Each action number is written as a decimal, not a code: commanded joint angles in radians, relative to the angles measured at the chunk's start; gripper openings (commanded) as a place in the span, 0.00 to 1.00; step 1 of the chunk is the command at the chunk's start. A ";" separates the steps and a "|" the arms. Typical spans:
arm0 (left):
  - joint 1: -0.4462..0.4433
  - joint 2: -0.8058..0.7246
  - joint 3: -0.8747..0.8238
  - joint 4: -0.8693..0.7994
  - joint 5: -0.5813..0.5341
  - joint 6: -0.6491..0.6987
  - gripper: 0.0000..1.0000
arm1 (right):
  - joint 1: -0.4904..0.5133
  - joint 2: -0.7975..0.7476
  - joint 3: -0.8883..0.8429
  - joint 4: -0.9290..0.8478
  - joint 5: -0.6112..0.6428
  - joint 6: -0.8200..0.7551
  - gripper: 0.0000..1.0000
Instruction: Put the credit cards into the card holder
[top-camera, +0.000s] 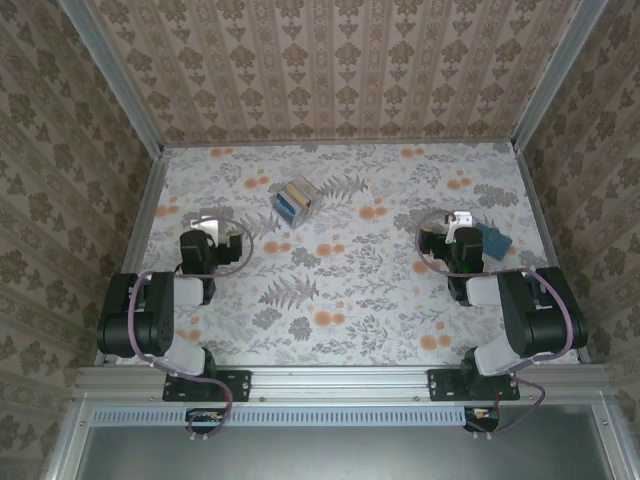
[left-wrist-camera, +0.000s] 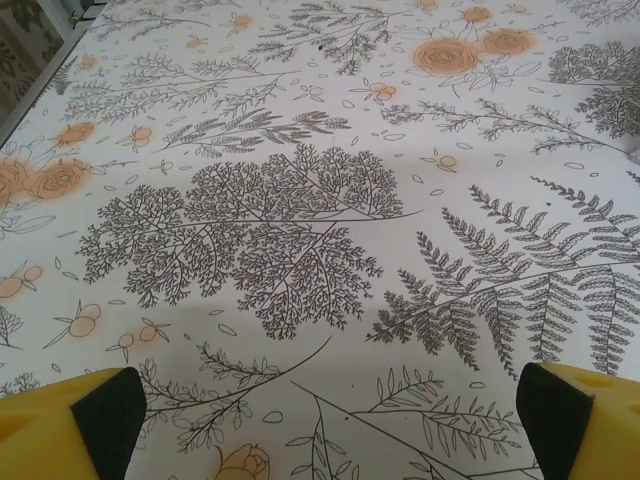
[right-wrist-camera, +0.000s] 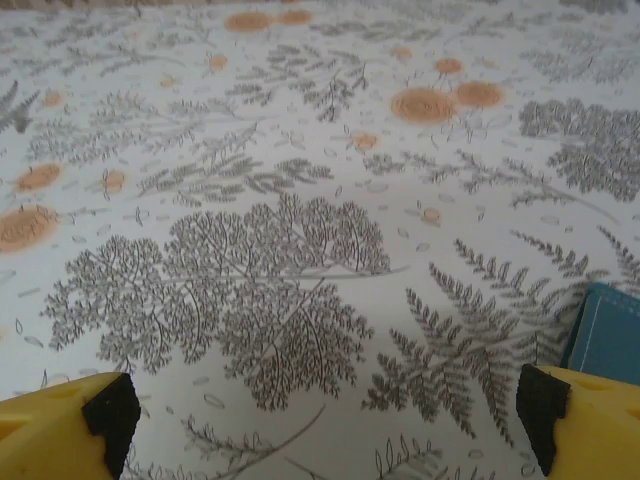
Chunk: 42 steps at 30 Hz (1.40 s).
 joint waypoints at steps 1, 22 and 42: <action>0.015 0.016 0.041 0.078 0.023 0.037 1.00 | 0.002 0.019 0.031 0.091 0.033 -0.014 1.00; 0.028 0.017 0.041 0.078 0.046 0.027 1.00 | 0.002 0.020 0.031 0.091 0.033 -0.014 1.00; -0.099 -0.480 0.420 -0.890 0.078 -0.290 1.00 | -0.200 -0.363 0.359 -0.987 0.183 0.500 1.00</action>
